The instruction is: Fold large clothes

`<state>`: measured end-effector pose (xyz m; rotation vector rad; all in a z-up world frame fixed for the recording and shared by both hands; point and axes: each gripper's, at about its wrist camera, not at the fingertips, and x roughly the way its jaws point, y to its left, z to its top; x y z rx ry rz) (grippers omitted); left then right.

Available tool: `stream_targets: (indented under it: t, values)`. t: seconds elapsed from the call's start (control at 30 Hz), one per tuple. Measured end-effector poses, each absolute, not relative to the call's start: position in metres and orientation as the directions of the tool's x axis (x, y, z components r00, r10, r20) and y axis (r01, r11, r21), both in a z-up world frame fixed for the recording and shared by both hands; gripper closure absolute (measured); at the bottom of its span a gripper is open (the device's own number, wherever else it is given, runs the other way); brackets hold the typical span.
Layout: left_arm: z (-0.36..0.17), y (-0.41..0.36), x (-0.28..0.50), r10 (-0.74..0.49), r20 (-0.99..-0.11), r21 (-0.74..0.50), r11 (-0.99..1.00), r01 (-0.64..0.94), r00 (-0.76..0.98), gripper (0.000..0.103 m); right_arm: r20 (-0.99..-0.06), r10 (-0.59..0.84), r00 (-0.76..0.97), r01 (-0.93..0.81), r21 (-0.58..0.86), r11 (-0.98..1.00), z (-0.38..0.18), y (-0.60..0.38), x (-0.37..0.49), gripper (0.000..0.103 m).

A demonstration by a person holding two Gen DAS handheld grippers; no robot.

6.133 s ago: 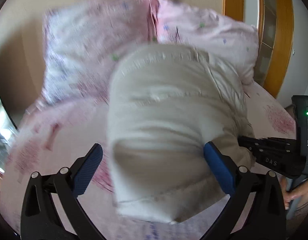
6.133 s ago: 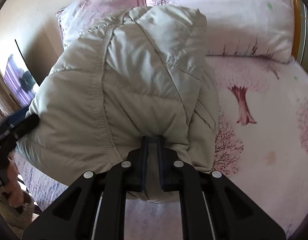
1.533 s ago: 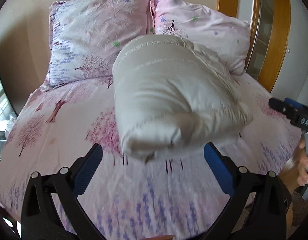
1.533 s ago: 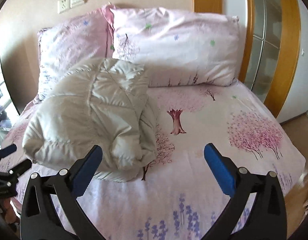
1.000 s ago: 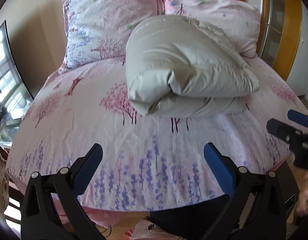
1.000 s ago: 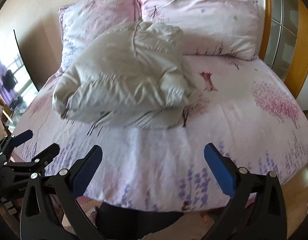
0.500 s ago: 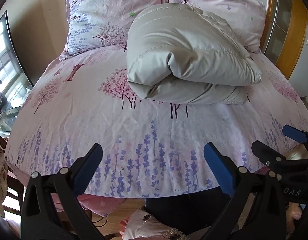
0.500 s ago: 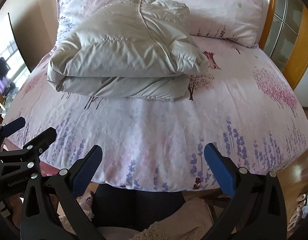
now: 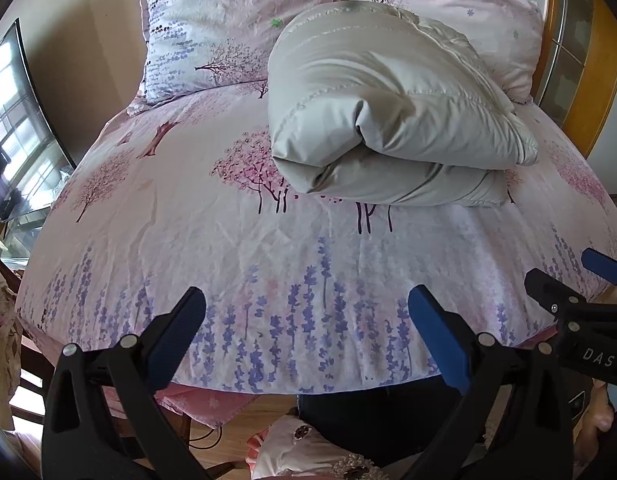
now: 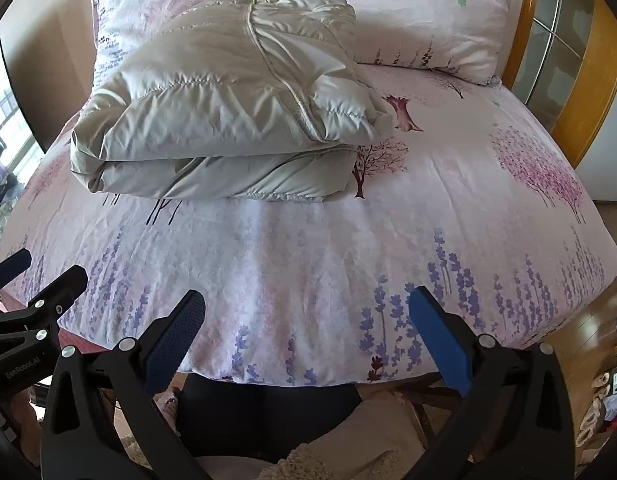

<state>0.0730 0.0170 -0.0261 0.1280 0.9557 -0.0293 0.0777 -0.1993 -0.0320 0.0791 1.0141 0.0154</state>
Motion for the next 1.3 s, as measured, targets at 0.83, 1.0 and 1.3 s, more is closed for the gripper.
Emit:
stream_targets:
  t: [0.83, 1.0, 1.3]
  values:
    - [-0.0296, 0.022, 0.0776, 0.054, -0.83, 0.121, 0.989, 0.085, 0.555, 0.002, -0.866, 0.001, 0.501, 0.022, 0.014, 1.0, -0.0381, -0.1961, 0.0817, 0.001]
    - [-0.03, 0.0222, 0.0778, 0.054, -0.831, 0.122, 0.989, 0.086, 0.554, 0.002, -0.867, 0.003, 0.498, 0.025, 0.017, 1.0, -0.039, -0.1963, 0.0818, 0.001]
    - [-0.032, 0.0216, 0.0787, 0.054, -0.835, 0.122, 0.989, 0.089, 0.548, 0.002, -0.87, 0.005, 0.493, 0.028, 0.021, 0.999, -0.0411, -0.198, 0.0831, 0.001]
